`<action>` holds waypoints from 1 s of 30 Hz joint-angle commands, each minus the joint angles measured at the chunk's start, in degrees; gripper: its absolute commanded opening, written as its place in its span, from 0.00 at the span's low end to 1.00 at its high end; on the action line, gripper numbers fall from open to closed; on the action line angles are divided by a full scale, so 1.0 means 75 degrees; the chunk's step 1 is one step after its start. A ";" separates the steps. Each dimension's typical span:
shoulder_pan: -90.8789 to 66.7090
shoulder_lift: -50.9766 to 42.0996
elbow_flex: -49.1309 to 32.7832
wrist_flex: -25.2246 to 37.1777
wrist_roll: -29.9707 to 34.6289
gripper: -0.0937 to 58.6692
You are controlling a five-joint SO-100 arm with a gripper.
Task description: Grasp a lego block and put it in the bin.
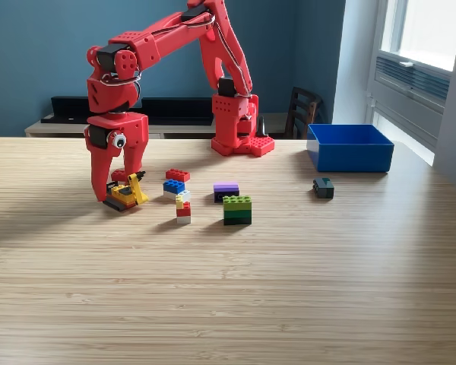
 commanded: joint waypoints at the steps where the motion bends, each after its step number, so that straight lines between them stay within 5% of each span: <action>1: -0.0035 0.0164 -0.0445 0.0035 0.0152 0.20; 5: -0.0023 0.0164 -0.0445 0.0023 0.0223 0.05; 22: 0.0047 0.0199 -0.0480 0.0211 0.0094 0.00; 30: -0.0445 0.0480 -0.1887 0.1840 0.0223 0.00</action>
